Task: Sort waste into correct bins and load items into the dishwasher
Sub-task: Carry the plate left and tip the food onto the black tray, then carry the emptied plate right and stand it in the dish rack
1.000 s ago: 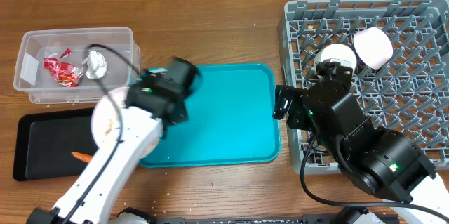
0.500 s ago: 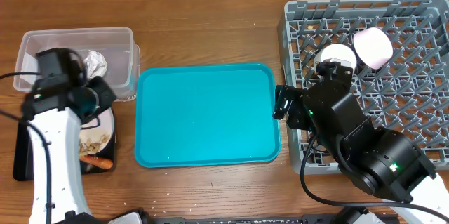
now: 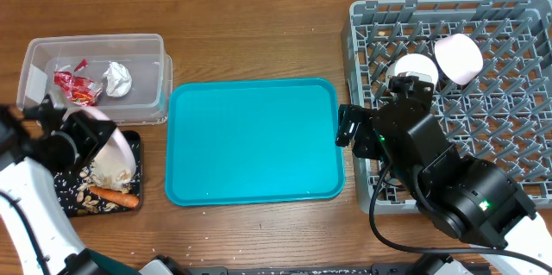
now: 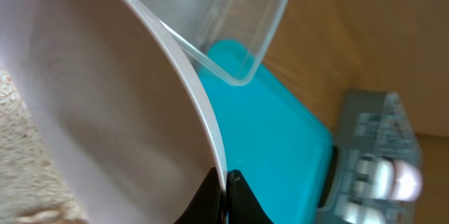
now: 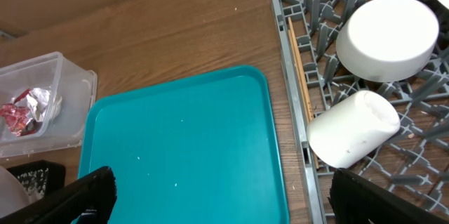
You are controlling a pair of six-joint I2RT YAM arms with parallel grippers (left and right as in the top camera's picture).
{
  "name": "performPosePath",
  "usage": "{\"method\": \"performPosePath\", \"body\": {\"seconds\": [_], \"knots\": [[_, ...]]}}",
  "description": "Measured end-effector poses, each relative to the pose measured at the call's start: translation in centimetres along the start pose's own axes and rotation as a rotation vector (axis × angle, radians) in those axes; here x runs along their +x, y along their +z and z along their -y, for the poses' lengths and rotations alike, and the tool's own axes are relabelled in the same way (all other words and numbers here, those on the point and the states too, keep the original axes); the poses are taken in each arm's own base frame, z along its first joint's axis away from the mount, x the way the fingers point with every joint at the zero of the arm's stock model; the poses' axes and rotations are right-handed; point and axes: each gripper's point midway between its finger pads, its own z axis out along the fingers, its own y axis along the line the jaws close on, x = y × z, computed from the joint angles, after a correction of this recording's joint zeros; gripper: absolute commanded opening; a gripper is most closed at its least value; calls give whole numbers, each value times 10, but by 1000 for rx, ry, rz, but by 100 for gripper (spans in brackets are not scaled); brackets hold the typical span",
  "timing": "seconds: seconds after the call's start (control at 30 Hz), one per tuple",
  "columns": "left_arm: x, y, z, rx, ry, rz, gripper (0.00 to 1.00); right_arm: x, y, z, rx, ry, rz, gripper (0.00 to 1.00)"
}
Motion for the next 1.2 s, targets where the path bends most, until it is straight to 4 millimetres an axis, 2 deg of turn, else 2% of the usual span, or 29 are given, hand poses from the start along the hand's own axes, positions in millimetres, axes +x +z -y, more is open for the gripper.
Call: {"method": "performPosePath", "body": {"seconds": [0.17,0.3,0.5,0.67,0.8,0.9,0.97,1.1,1.2], "knots": [[11,-25,-21,148,-127,46,4,0,0,0,0,-1,0,100],[15,-51,-27,281,-189,132,4,0,0,0,0,0,0,100],[7,-86,-18,432,-139,298,4,0,0,0,0,-1,0,100],[4,-94,-4,506,-73,349,4,0,0,0,0,0,-1,100],[9,-93,7,539,-58,338,4,0,0,0,0,0,0,100],[24,-82,30,561,-9,252,4,0,0,0,0,-1,0,100],[38,-74,53,576,68,177,4,0,0,0,0,0,0,100],[68,-67,113,632,343,50,4,0,0,0,0,-1,-1,100],[95,-60,162,736,619,-28,4,0,0,0,-1,0,1,100]]}}
